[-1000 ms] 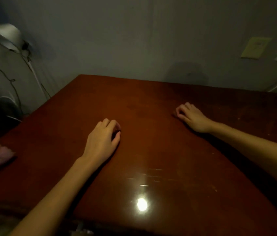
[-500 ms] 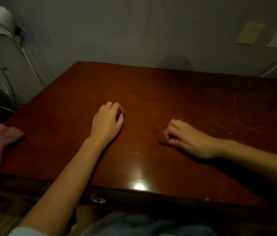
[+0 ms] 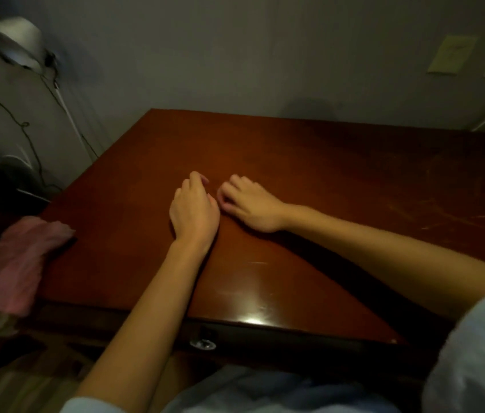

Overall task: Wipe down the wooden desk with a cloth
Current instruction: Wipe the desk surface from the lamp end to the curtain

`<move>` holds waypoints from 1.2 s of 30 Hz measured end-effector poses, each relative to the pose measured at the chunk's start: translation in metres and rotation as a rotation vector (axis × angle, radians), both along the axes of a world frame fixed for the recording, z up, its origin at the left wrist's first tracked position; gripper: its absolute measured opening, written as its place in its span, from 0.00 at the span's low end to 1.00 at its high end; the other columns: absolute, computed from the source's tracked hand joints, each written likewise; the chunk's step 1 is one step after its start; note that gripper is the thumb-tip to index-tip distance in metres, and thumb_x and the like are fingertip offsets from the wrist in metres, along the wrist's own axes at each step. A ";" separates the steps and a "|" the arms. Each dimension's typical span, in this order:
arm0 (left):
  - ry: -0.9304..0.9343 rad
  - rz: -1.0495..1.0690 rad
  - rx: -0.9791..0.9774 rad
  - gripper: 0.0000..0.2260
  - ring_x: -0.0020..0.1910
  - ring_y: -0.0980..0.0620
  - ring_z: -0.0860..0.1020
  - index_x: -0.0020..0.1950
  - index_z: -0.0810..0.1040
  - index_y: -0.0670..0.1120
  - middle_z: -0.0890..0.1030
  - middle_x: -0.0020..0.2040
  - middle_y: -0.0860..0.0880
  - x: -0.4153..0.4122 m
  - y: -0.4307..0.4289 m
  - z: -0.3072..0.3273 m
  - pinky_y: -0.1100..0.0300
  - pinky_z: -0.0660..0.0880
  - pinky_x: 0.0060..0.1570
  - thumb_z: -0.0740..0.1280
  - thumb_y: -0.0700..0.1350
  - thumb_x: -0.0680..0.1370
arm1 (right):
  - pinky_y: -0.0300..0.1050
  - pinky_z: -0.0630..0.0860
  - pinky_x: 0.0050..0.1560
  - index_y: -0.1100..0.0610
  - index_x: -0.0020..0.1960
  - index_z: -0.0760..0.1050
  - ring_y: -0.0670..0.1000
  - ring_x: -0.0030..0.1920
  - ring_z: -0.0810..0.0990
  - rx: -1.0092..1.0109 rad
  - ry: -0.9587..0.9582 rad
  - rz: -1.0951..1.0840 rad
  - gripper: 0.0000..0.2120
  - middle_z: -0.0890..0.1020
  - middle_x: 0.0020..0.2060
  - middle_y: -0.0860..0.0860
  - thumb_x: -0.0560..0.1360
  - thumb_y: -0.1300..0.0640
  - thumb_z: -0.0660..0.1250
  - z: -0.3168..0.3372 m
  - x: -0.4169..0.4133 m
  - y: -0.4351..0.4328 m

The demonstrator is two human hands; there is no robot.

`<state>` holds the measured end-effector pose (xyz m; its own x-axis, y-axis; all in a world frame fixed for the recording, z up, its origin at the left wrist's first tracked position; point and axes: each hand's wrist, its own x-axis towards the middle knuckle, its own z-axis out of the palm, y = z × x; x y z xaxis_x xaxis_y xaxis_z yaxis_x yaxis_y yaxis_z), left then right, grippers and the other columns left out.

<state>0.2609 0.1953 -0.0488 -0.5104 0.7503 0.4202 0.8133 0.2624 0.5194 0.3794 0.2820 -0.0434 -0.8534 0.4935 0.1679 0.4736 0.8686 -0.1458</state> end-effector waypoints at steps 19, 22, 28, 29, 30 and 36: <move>0.189 -0.350 -0.047 0.06 0.51 0.47 0.76 0.54 0.75 0.48 0.77 0.50 0.48 0.006 -0.002 -0.001 0.53 0.73 0.46 0.62 0.45 0.79 | 0.45 0.61 0.48 0.51 0.55 0.69 0.48 0.50 0.66 0.032 0.081 0.069 0.08 0.69 0.52 0.49 0.80 0.50 0.56 -0.007 0.080 -0.146; 0.188 -0.373 -0.066 0.06 0.51 0.50 0.76 0.56 0.75 0.48 0.76 0.52 0.49 0.008 -0.003 0.000 0.57 0.73 0.47 0.62 0.46 0.80 | 0.43 0.62 0.49 0.48 0.53 0.69 0.46 0.50 0.66 -0.022 0.092 -0.038 0.10 0.68 0.52 0.44 0.79 0.46 0.52 -0.003 0.144 -0.160; 0.215 -0.422 -0.105 0.07 0.48 0.53 0.73 0.56 0.75 0.49 0.73 0.50 0.51 0.011 -0.004 0.002 0.56 0.73 0.48 0.63 0.47 0.79 | 0.46 0.63 0.56 0.49 0.54 0.67 0.51 0.58 0.68 -0.006 0.106 -0.627 0.06 0.69 0.54 0.48 0.81 0.49 0.54 -0.004 0.184 -0.100; 0.218 -0.423 -0.108 0.07 0.48 0.54 0.72 0.56 0.75 0.49 0.73 0.50 0.51 0.011 -0.004 0.002 0.57 0.72 0.48 0.63 0.47 0.79 | 0.47 0.64 0.58 0.50 0.56 0.68 0.52 0.58 0.68 0.022 0.111 -0.657 0.08 0.69 0.56 0.50 0.81 0.49 0.54 -0.006 0.170 -0.099; 0.221 -0.423 -0.113 0.07 0.48 0.55 0.72 0.56 0.75 0.49 0.73 0.50 0.51 0.011 -0.004 0.002 0.57 0.72 0.48 0.63 0.46 0.79 | 0.48 0.64 0.58 0.50 0.58 0.68 0.52 0.59 0.68 0.036 0.128 -0.651 0.10 0.70 0.57 0.50 0.81 0.49 0.55 -0.008 0.152 -0.104; 0.230 -0.422 -0.120 0.07 0.48 0.54 0.72 0.56 0.75 0.48 0.73 0.50 0.50 0.014 -0.004 0.003 0.57 0.71 0.46 0.64 0.45 0.79 | 0.47 0.65 0.51 0.50 0.54 0.68 0.50 0.52 0.68 0.094 0.180 -0.314 0.10 0.70 0.54 0.48 0.80 0.45 0.56 -0.011 0.124 -0.176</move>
<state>0.2747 0.1911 -0.0454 -0.0559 0.9217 0.3838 0.9514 -0.0675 0.3005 0.5036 0.1062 -0.0545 -0.6159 0.7014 0.3586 0.6929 0.6990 -0.1772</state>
